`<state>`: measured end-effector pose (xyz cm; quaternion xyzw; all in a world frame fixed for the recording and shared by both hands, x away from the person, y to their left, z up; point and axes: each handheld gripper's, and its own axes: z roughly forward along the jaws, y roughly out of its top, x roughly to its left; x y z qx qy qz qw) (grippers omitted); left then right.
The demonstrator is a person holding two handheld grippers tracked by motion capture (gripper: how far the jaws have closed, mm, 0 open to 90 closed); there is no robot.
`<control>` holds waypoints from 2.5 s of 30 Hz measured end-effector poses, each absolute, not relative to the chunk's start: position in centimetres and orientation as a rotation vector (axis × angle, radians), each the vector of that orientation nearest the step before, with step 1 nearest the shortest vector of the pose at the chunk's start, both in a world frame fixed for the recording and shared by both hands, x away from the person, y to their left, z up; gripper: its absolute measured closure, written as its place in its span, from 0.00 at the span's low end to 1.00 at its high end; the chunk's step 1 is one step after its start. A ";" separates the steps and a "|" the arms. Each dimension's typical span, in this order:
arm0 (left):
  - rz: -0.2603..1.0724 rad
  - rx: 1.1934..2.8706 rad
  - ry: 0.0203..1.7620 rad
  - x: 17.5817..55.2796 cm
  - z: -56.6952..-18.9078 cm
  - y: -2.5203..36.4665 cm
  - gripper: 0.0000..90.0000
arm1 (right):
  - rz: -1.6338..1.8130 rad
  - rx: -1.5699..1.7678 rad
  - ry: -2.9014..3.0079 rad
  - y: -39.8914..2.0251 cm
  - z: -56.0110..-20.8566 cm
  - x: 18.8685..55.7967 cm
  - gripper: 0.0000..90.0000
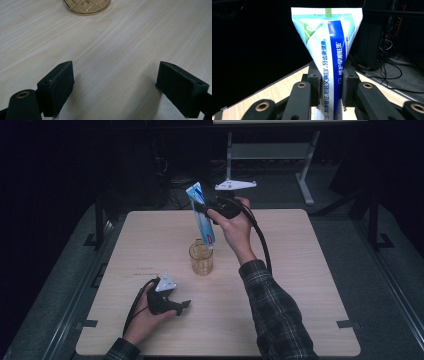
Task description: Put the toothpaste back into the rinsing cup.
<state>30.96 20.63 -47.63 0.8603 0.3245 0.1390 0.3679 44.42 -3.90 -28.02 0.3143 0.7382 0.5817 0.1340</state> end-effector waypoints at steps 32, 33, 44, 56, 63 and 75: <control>0.361 2.213 0.825 30.9 -47.6 20.7 0.15 | 1.670 0.938 2.217 -1.9 -32.5 45.2 0.81; 0.361 2.213 0.825 30.9 -47.6 20.7 0.15 | 1.668 0.939 2.220 -1.9 -32.6 45.2 0.81; 0.358 2.210 0.827 30.9 -47.6 20.6 0.15 | 1.640 0.960 2.247 -2.0 -34.3 45.1 0.81; 0.361 2.211 0.826 30.9 -47.6 20.7 0.15 | 1.603 0.972 2.290 -2.1 -35.9 44.9 0.80; 0.362 2.214 0.823 30.9 -47.6 20.7 0.15 | 1.572 0.974 2.322 -2.0 -36.6 44.8 0.80; 0.363 2.215 0.823 30.9 -47.6 20.7 0.15 | 1.537 0.977 2.343 -1.9 -37.3 44.7 0.78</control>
